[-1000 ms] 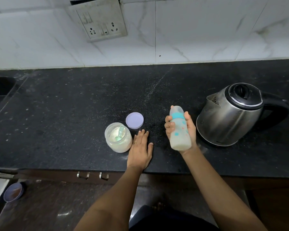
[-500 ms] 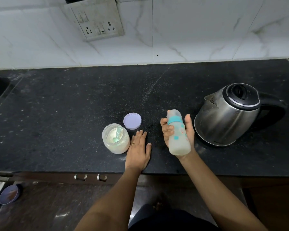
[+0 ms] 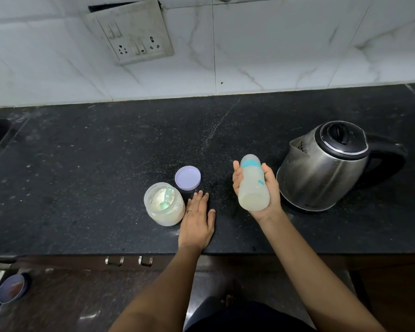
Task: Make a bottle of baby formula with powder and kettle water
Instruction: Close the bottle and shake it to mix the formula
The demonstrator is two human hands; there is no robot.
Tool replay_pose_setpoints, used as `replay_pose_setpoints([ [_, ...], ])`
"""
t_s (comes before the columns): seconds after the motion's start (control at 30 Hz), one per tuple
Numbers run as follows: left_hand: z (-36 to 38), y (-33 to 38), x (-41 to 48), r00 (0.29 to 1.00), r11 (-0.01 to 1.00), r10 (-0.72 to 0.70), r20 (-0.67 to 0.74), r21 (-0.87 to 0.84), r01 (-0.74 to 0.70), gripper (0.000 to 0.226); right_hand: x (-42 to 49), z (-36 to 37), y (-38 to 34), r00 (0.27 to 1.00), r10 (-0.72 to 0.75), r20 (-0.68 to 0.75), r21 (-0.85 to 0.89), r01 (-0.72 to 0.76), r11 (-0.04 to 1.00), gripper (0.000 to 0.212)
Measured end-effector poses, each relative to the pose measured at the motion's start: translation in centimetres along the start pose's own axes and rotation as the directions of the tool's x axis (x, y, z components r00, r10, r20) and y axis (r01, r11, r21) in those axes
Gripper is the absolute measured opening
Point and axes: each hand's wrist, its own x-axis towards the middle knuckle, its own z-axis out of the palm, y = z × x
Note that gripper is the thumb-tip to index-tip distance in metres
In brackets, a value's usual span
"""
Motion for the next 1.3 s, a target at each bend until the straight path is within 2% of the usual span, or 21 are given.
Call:
replay_pose_setpoints([
  [0.13, 0.0, 0.0, 0.0, 1.000, 1.000, 0.000, 0.003, 0.001, 0.000, 0.048, 0.2, 0.1, 0.0, 0.992, -0.014, 0.122, -0.144, 0.032, 0.989, 0.058],
  [0.23, -0.1, 0.0, 0.0, 1.000, 1.000, 0.000, 0.006, -0.004, 0.000, 0.048, 0.6, -0.6, -0.2, 0.992, -0.122, -0.017, -0.111, 0.119, 0.987, 0.052],
  [0.37, -0.1, 0.0, 0.0, 1.000, 1.000, 0.010, 0.001, -0.001, -0.010, 0.050, 0.7, -1.1, -0.3, 0.998, 0.003, 0.065, -0.211, 0.011, 0.977, 0.055],
  [0.43, 0.0, -0.1, 0.0, 1.000, 1.000, 0.009, -0.001, 0.001, -0.009, 0.049, 1.0, -0.8, -0.2, 0.997, 0.029, 0.075, -0.111, -0.021, 0.994, 0.052],
  [0.5, 0.1, -0.1, 0.0, 1.000, 1.000, 0.011, -0.007, 0.006, -0.011, 0.049, 1.2, -1.0, -0.1, 0.998, -0.012, 0.059, 0.051, 0.009, 0.999, 0.055],
  [0.53, 0.1, -0.1, 0.0, 1.000, 1.000, 0.010, -0.005, 0.006, -0.010, 0.050, 1.4, -1.2, -0.2, 0.996, -0.004, 0.086, 0.075, -0.002, 0.997, 0.058],
  [0.6, 0.0, -0.1, 0.0, 1.000, 1.000, 0.012, -0.004, 0.006, -0.012, 0.052, 1.4, -1.5, -0.1, 0.977, 0.033, 0.212, -0.046, -0.023, 0.999, 0.062],
  [0.67, 0.0, -0.1, 0.0, 1.000, 1.000, 0.015, 0.000, 0.011, -0.015, 0.053, 1.1, -1.0, -0.2, 0.977, -0.007, 0.212, -0.178, 0.045, 0.983, 0.060],
  [0.7, 0.0, -0.1, 0.0, 1.000, 1.000, 0.015, 0.002, 0.015, -0.015, 0.053, 1.1, -0.8, -0.3, 0.982, -0.009, 0.191, -0.186, 0.045, 0.982, 0.056],
  [0.8, 0.0, -0.1, 0.0, 1.000, 1.000, 0.009, 0.005, 0.016, -0.009, 0.052, 1.0, -1.5, -0.7, 0.998, -0.028, 0.062, -0.043, 0.031, 0.999, 0.049],
  [0.93, -0.1, 0.1, 0.0, 1.000, 1.000, 0.008, -0.001, 0.013, -0.008, 0.053, 0.9, -2.2, -0.5, 0.995, -0.019, 0.093, -0.180, 0.035, 0.983, 0.063],
  [1.03, -0.1, 0.2, 0.0, 1.000, 1.000, 0.004, -0.001, 0.007, -0.004, 0.050, 1.0, -3.3, -0.6, 0.998, 0.009, 0.064, -0.040, -0.006, 0.999, 0.072],
  [1.2, -0.1, 0.1, 0.0, 1.000, 1.000, 0.005, 0.001, 0.013, -0.005, 0.054, 0.8, -2.7, -0.4, 0.993, 0.028, 0.118, -0.175, -0.007, 0.984, 0.066],
  [1.3, -0.1, 0.2, 0.0, 1.000, 1.000, 0.003, 0.006, 0.015, -0.003, 0.053, 0.5, -1.7, -0.2, 0.997, -0.045, 0.062, -0.214, 0.057, 0.975, 0.058],
])
